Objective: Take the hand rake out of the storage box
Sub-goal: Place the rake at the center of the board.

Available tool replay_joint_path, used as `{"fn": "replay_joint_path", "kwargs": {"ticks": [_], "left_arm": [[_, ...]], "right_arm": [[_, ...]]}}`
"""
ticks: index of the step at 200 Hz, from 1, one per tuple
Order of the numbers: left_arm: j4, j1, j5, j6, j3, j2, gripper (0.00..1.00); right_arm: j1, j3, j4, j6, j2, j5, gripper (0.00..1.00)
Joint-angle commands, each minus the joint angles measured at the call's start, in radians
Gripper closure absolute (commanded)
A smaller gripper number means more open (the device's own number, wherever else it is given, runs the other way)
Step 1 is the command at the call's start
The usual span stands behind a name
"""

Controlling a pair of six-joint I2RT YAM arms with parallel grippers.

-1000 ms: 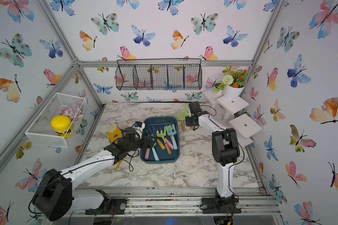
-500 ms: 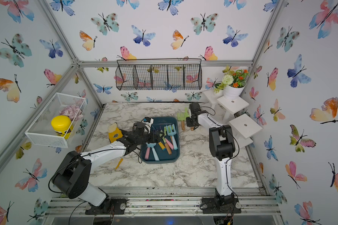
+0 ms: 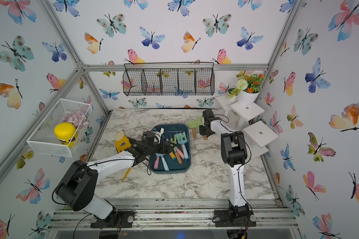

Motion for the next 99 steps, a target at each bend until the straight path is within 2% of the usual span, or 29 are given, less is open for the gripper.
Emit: {"fn": "replay_joint_path", "kwargs": {"ticks": [1,41,99], "left_arm": [[0.009,-0.014,0.006,0.005,0.001,-0.051,0.09],[-0.006,-0.024,0.012,0.010,0.017,-0.070,0.09],[-0.043,-0.026,-0.003,0.020,0.028,-0.097,0.08]], "right_arm": [[-0.007,0.030,-0.005,-0.010,0.027,-0.033,0.96],[-0.007,0.069,-0.024,-0.009,0.063,-0.041,0.96],[-0.007,0.098,-0.049,0.002,0.076,-0.075,0.81]]}}
